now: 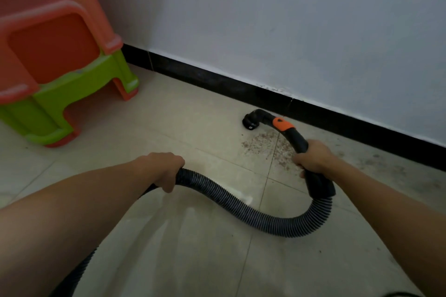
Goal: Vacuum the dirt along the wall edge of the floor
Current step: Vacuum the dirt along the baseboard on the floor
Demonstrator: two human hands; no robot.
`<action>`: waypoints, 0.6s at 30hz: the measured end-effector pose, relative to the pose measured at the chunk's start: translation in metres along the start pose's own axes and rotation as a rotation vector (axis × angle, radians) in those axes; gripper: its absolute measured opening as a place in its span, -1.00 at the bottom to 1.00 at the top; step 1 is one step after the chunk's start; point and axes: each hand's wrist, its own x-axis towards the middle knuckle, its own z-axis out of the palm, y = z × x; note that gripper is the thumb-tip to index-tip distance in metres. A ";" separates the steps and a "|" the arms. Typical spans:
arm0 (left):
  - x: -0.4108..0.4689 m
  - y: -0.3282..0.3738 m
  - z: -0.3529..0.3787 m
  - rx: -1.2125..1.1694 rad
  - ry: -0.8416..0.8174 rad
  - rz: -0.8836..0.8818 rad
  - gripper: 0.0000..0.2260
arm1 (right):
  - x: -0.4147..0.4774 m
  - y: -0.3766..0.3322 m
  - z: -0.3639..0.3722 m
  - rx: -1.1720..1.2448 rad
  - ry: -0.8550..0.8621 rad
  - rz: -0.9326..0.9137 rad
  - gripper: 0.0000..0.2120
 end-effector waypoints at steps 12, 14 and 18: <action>0.000 0.057 -0.023 0.038 -0.009 0.073 -0.64 | -0.022 0.052 -0.045 0.016 0.014 0.065 -0.63; -0.004 0.054 -0.020 0.078 -0.031 0.052 -0.65 | -0.028 0.046 -0.036 0.018 -0.034 0.019 -0.65; -0.017 0.047 -0.016 0.112 -0.064 0.005 -0.63 | -0.035 0.041 -0.022 0.018 -0.101 -0.053 -0.67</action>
